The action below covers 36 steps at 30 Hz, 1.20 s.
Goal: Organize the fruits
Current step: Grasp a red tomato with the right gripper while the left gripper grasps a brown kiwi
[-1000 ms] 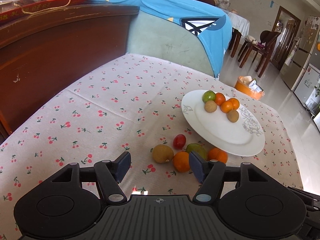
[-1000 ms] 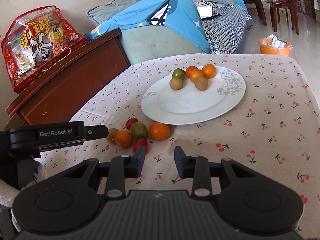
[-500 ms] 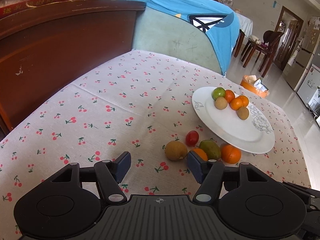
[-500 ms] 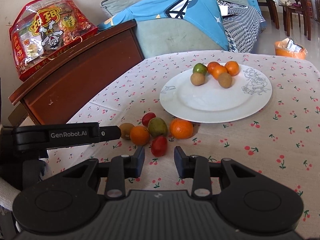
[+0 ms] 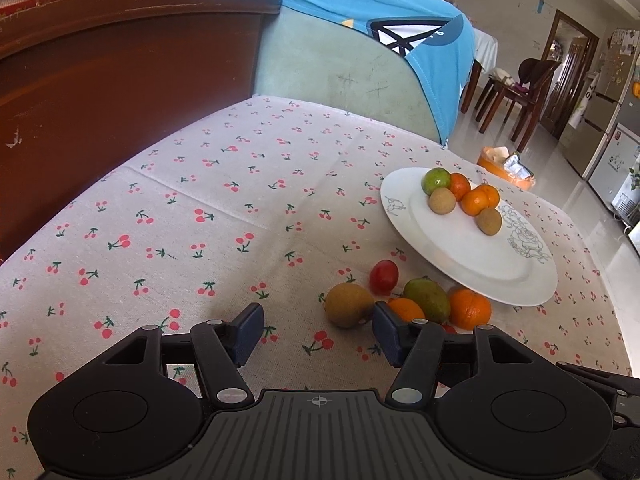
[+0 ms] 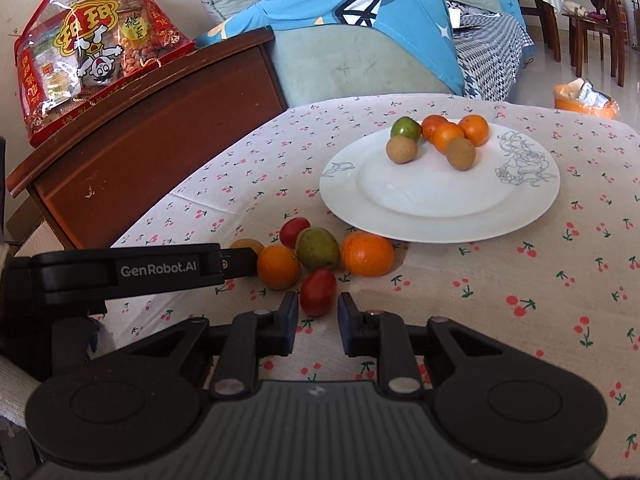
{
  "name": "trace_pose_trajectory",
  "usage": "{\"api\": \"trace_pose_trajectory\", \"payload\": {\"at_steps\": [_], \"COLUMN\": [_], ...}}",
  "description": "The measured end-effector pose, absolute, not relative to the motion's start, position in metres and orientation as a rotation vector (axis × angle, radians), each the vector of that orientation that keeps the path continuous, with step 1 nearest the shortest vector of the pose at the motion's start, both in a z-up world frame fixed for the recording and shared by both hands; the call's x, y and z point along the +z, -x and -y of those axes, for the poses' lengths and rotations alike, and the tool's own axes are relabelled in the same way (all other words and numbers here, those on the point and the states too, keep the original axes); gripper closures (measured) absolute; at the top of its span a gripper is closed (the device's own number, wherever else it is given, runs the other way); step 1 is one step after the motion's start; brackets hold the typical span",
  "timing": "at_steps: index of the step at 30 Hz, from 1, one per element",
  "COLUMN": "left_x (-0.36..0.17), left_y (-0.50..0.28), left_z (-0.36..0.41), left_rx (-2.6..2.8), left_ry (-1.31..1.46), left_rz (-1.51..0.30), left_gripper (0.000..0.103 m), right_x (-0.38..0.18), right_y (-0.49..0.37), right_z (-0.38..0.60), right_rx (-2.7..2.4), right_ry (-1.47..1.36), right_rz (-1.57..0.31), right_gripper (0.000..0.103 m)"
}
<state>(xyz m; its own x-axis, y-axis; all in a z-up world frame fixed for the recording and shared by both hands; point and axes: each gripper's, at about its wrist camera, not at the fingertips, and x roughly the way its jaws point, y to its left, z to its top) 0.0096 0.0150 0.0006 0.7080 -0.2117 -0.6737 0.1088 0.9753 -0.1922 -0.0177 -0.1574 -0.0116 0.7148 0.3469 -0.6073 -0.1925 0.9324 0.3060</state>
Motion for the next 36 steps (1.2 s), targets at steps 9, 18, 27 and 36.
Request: {"api": "trace_pose_trajectory", "payload": {"at_steps": [9, 18, 27, 36], "left_x": [-0.002, -0.005, -0.006, -0.005], "left_y": [-0.013, -0.017, -0.017, -0.014], "left_z": [-0.005, 0.0, 0.0, -0.001], "left_rx": [-0.22, -0.23, -0.25, -0.236], "left_ry": [0.124, 0.118, 0.129, 0.141], "left_rz": [-0.74, -0.723, -0.715, -0.722], "left_gripper": [0.054, 0.059, 0.07, 0.077], "right_x": [-0.012, -0.013, -0.014, -0.014], "right_y": [0.018, 0.013, 0.012, 0.012], "right_z": [0.162, 0.16, 0.159, 0.161], "right_rx": [0.286, 0.283, 0.282, 0.277], "right_ry": [-0.24, -0.24, -0.239, -0.254], "right_rz": [-0.707, -0.694, -0.689, -0.698], "right_gripper": [0.08, 0.08, 0.08, 0.084]}}
